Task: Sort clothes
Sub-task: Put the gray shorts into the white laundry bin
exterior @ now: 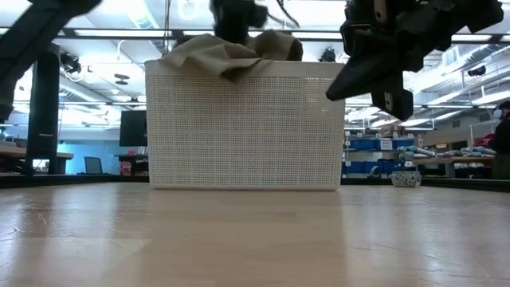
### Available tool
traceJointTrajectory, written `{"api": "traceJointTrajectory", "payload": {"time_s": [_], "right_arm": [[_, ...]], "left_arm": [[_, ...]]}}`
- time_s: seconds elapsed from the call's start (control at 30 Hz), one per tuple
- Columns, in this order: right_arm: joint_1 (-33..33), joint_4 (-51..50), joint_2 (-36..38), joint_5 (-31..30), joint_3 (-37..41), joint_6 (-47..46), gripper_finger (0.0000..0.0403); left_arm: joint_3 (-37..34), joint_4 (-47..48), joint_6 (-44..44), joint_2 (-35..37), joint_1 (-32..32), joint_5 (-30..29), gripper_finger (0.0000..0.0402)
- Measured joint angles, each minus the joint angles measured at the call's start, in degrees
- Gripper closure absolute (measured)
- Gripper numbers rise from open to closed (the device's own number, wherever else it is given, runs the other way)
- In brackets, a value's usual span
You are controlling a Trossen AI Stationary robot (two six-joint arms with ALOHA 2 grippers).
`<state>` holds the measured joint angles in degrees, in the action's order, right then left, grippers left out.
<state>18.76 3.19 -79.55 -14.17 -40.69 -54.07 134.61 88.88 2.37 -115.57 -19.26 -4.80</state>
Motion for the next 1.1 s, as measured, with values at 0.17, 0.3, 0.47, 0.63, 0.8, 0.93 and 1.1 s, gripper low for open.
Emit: {"api": "traceJointTrajectory", "payload": {"time_s": [0.17,0.3,0.47,0.63,0.8,0.93,1.1], "right_arm": [[0.32,2.85,0.0,-1.78,0.0,-3.54,0.0401],[1.7,5.23,0.0,-6.27,-0.2,-4.32,0.0402],[3.45,4.73,0.07,-10.66,-2.07,-4.43,0.0402],[4.8,-4.13,1.34,-12.31,-5.46,-5.66,0.0402],[7.12,-23.39,6.06,-15.8,-12.07,-7.91,0.0402],[9.09,-34.29,10.67,-18.93,-17.41,-7.46,0.0403],[10.08,-43.35,15.06,-20.8,-22.78,-5.4,0.0403]], "left_arm": [[0.0,-1.65,5.83,-6.87,-1.13,0.76,0.0401],[0.02,-6.34,8.61,-10.59,-2.11,5.81,0.0401],[0.07,-14.39,11.22,-12.6,-2.61,9.97,0.0401],[-0.2,-17.66,12.24,-13.75,-2.89,11.98,0.0401],[-4.1,-21.61,11.95,-14.01,-3.3,15.69,0.0401],[-6.79,-24.34,9.83,-13.96,-3.34,15.65,0.0401],[-7.1,-24.79,7.89,-13.86,-3.61,15.85,0.0401]]}}
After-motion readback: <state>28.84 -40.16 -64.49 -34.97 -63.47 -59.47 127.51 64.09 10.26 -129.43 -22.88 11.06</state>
